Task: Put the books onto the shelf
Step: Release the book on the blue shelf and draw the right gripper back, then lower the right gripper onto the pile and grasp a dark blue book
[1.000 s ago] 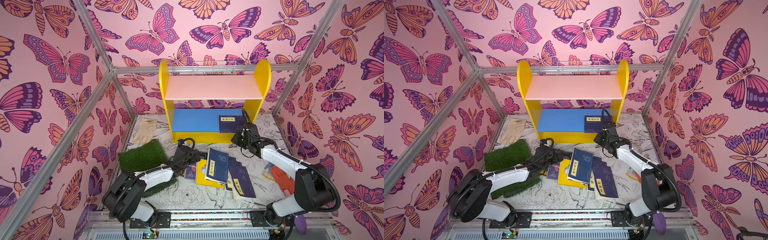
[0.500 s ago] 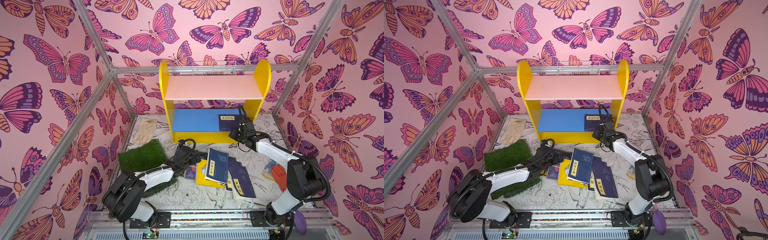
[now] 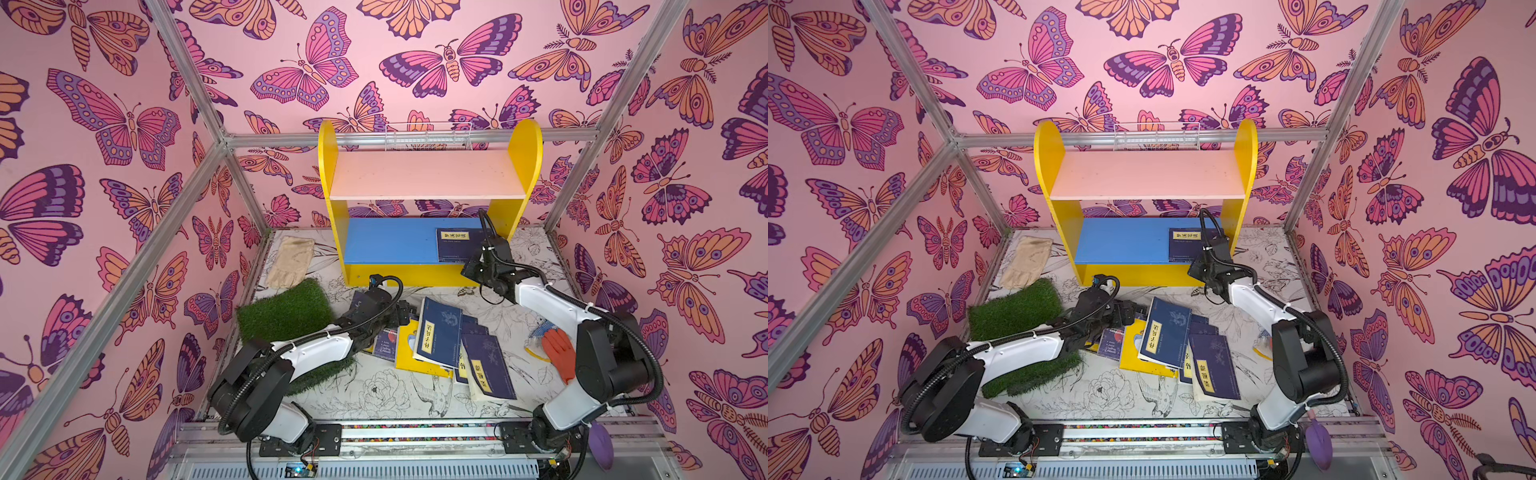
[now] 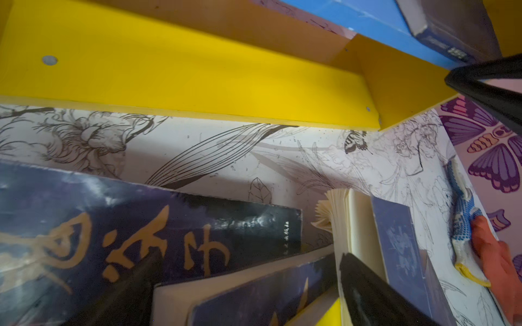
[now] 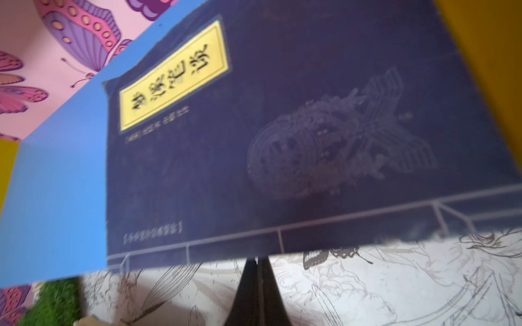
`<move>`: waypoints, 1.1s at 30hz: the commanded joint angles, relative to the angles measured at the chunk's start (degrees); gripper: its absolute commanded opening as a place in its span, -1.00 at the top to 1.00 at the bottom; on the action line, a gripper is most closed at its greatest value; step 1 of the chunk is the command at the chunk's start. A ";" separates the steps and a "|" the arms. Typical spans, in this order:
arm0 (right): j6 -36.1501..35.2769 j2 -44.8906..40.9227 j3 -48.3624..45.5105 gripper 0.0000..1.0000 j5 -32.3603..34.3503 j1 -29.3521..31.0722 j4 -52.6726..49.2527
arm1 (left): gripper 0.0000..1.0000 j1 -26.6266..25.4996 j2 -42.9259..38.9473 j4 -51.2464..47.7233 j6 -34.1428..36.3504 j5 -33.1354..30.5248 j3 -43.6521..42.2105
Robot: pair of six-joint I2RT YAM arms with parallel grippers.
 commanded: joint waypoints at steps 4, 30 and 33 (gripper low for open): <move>-6.08 -12.87 -9.42 0.59 -8.84 -0.34 -0.29 | -0.97 -1.38 0.36 -1.42 3.79 0.51 2.11; -10.42 -13.42 -27.63 0.11 -37.68 -0.17 -5.70 | -0.95 -6.28 -0.34 -3.58 15.10 7.81 4.58; -10.30 -12.87 -27.65 0.11 -39.87 -0.13 -4.60 | -0.92 -7.11 1.18 -3.82 15.40 9.79 4.91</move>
